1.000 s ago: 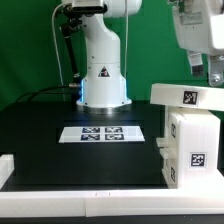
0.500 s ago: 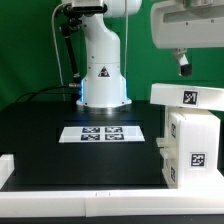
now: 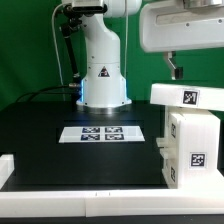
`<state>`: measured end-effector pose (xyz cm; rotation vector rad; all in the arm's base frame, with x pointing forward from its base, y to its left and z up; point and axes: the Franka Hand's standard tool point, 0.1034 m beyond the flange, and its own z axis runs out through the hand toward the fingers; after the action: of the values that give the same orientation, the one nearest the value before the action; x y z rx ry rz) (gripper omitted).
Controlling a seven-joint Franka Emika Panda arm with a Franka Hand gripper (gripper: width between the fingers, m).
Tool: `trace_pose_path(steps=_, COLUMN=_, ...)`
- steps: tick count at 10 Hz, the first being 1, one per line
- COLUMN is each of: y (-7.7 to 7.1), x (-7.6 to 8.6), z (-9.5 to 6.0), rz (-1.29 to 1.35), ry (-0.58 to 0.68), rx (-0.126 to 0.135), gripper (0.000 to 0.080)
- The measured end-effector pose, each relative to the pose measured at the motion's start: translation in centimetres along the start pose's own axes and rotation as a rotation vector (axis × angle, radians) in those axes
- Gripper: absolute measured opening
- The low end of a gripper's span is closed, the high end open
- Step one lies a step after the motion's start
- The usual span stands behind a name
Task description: Assemble cabinet
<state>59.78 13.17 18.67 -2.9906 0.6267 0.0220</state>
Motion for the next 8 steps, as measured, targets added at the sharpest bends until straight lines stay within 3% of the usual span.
trace_pose_path(steps=1, y=0.04, x=-0.06, z=-0.07, rz=-0.134, ry=0.006, rx=-0.026, gripper=0.0797)
trace_pose_path(steps=3, y=0.04, x=-0.09, z=-0.07, rz=-0.390, ry=0.012, rx=-0.050, gripper=0.0797)
trace_pose_path(steps=5, y=0.10, x=-0.05, z=-0.06, rz=-0.646, ry=0.005, rx=-0.053, gripper=0.0797)
trace_pose_path(steps=8, y=0.25, x=0.03, z=-0.02, rz=-0.828, ry=0.000, rx=-0.054, gripper=0.0797)
